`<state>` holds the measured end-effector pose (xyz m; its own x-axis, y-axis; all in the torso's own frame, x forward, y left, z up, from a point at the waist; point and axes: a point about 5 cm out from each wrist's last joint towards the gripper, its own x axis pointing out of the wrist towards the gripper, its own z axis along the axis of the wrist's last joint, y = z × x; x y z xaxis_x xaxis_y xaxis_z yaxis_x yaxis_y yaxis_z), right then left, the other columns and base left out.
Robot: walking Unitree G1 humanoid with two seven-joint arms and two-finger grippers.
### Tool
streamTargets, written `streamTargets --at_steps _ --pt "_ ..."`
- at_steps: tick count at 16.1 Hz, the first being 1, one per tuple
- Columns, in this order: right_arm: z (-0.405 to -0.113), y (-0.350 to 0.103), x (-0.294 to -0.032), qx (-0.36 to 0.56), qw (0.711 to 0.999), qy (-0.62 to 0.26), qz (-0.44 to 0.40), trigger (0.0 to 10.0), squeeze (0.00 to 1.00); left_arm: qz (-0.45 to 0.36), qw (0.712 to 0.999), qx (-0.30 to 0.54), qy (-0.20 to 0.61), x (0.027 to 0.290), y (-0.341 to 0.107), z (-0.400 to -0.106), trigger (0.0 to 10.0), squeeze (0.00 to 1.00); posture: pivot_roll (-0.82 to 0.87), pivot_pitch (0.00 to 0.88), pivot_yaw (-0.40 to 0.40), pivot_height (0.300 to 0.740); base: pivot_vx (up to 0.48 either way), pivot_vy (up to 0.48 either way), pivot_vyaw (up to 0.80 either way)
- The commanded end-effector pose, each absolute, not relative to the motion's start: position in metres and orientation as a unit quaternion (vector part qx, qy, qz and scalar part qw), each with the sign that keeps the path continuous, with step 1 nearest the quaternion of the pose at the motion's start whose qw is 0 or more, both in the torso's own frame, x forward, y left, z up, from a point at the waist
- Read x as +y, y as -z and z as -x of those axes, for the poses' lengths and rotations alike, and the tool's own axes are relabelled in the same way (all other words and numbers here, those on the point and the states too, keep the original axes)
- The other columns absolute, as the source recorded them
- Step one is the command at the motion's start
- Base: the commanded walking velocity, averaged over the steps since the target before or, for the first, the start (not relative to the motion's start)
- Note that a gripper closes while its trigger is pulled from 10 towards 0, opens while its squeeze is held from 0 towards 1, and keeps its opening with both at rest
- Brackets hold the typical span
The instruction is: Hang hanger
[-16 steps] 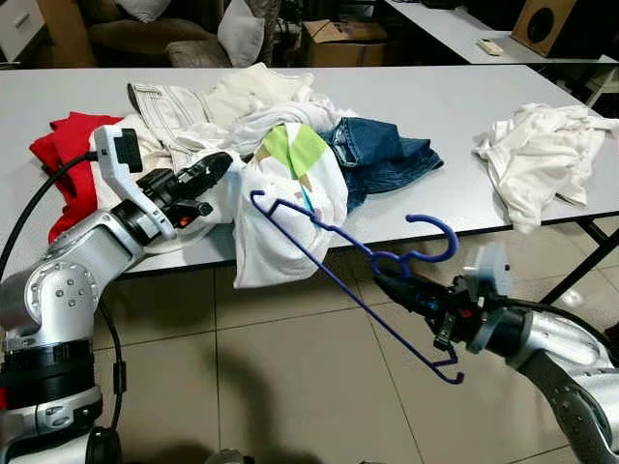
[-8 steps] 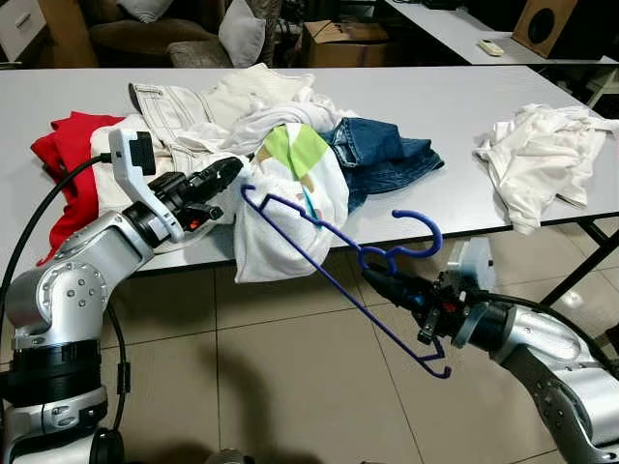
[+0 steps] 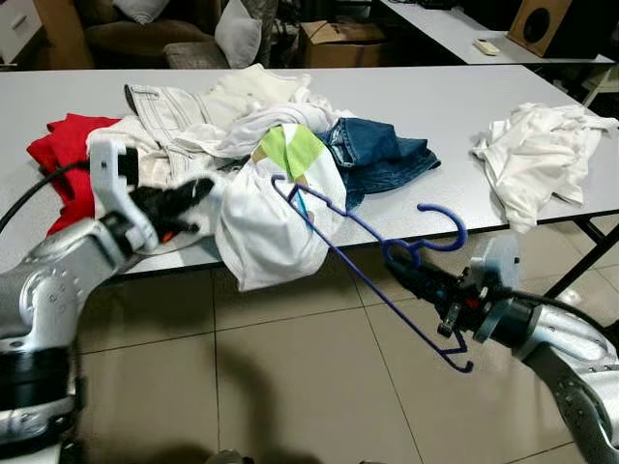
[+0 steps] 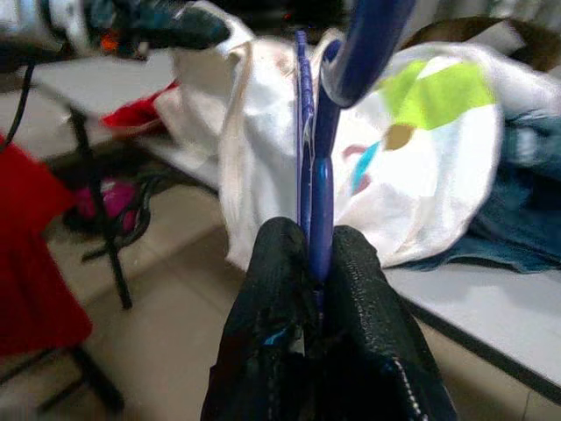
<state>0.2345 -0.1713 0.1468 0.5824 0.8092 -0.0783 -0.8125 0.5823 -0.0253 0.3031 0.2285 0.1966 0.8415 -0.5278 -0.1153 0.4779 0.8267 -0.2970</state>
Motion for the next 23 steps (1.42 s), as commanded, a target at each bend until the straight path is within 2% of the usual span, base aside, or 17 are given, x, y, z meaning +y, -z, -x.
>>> streamTargets --at_steps 1,12,17,23 --pt "-0.234 -0.143 -0.166 0.035 0.880 -0.473 0.042 10.0 0.00 0.117 0.948 0.098 0.278 0.225 -0.201 -0.301 0.0 0.00 -0.13 0.000 -0.058 0.740 0.000 0.000 0.00" --pt "-0.255 -0.144 -0.148 0.016 0.863 -0.502 0.051 10.0 0.00 0.110 0.940 0.093 0.308 0.214 -0.204 -0.298 0.0 0.00 -0.10 0.000 -0.068 0.740 0.000 0.000 0.00" --pt "-0.255 -0.144 -0.146 0.012 0.860 -0.509 0.046 10.0 0.00 0.112 0.942 0.090 0.302 0.213 -0.202 -0.301 0.0 0.00 -0.10 0.000 -0.068 0.740 0.000 0.000 0.00" --pt "-0.262 -0.138 -0.136 0.017 0.858 -0.511 0.040 10.0 0.00 0.120 0.931 0.077 0.337 0.197 -0.209 -0.299 0.0 0.00 -0.10 0.000 -0.068 0.740 0.000 0.000 0.00"
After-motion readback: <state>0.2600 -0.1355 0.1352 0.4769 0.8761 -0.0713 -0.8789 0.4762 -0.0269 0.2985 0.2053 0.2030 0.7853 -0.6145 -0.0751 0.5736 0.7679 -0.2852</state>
